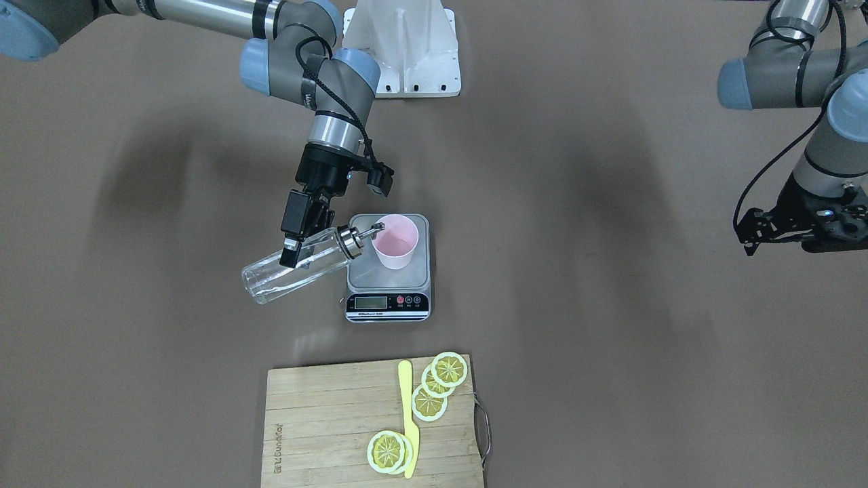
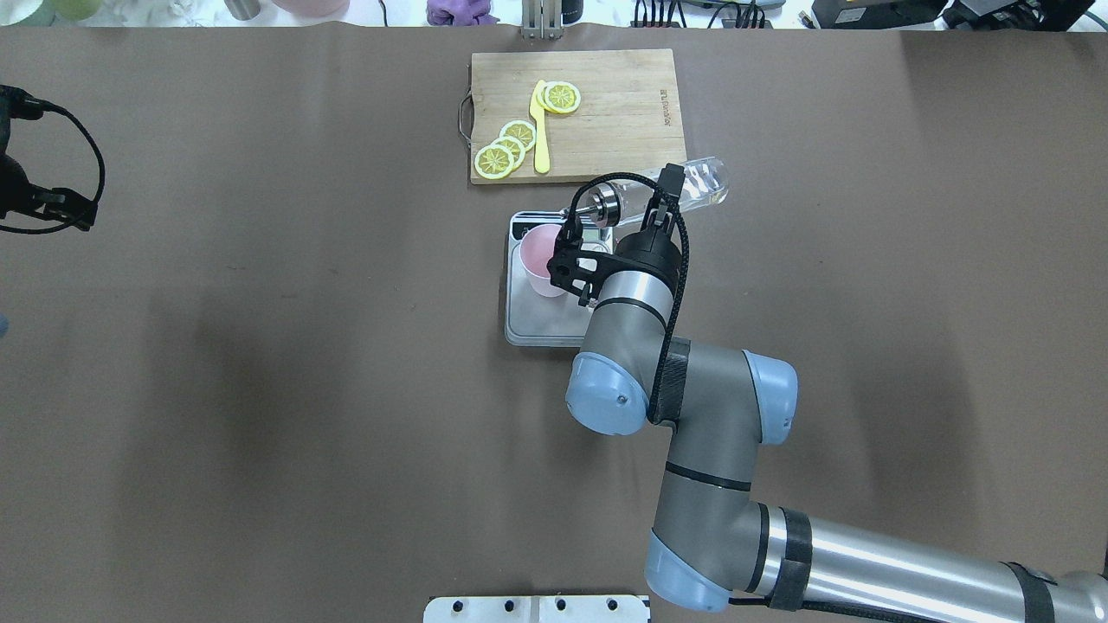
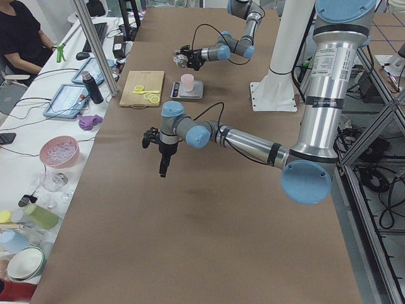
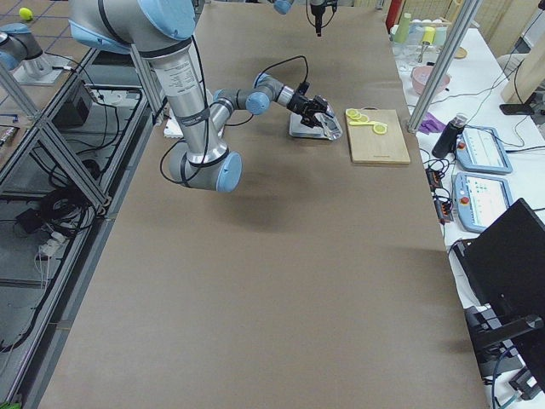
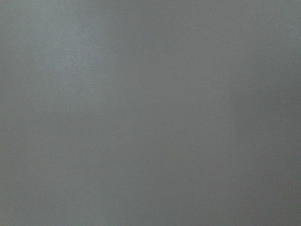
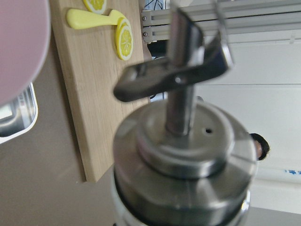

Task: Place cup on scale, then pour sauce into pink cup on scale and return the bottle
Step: 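Tilt the bottle spout down into the pink cup with the right gripper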

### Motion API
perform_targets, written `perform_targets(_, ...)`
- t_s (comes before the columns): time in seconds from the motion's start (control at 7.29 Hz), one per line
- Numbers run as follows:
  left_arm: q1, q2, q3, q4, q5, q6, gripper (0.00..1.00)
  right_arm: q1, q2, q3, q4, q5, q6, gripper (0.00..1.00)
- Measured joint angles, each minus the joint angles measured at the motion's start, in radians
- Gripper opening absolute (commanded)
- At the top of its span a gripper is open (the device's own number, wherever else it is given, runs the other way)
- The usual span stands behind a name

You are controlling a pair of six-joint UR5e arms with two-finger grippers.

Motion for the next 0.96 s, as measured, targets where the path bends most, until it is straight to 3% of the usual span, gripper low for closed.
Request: perform_targets(0.96, 0.0, 0.0, 0.006, 0.002, 0.0, 0.002, 0.98, -0.017, -0.013, -0.026, -0.002, -0.131, -0.231, 0.0)
